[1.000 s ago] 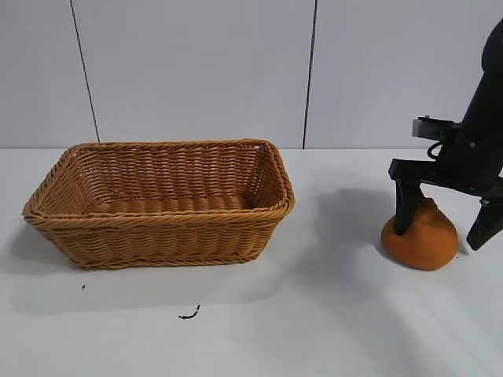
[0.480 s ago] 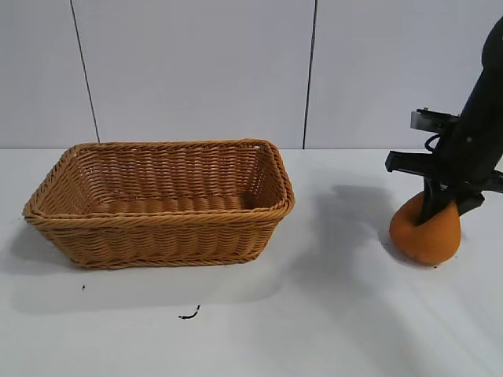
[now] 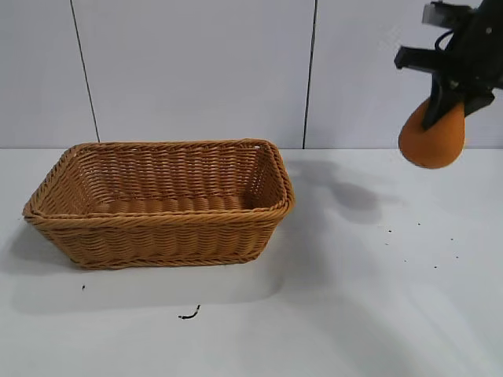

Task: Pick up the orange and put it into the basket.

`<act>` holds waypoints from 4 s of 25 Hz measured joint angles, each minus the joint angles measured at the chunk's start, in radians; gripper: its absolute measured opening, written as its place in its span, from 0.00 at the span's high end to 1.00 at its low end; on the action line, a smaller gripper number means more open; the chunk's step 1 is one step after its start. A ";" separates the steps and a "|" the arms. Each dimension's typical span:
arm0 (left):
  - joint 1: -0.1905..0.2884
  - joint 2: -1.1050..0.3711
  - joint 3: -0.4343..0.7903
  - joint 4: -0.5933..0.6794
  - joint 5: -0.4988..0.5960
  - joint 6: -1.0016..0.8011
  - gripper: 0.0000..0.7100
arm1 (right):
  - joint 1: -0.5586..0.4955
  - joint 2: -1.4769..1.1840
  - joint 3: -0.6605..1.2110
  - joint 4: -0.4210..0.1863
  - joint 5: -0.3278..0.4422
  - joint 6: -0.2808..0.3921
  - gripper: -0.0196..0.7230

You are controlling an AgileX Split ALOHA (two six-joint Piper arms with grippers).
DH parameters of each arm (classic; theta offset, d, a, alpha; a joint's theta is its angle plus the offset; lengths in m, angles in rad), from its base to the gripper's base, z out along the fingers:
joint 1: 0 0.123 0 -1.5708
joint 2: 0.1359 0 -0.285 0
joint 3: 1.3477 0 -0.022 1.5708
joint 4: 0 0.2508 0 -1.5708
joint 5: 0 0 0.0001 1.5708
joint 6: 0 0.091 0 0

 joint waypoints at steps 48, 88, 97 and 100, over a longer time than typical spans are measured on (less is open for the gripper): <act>0.000 0.000 0.000 0.000 -0.001 0.000 0.06 | 0.574 0.312 -0.233 -0.029 -0.128 0.066 0.05; 0.000 0.000 0.000 0.000 0.001 0.000 0.06 | -0.028 0.065 -0.057 -0.235 0.145 0.112 0.04; 0.000 0.000 0.000 0.000 0.001 0.000 0.06 | -0.028 -0.436 0.498 -0.227 0.145 0.098 0.04; 0.000 0.000 0.000 0.000 0.001 0.000 0.06 | -0.028 -0.626 0.663 -0.225 0.148 0.098 0.04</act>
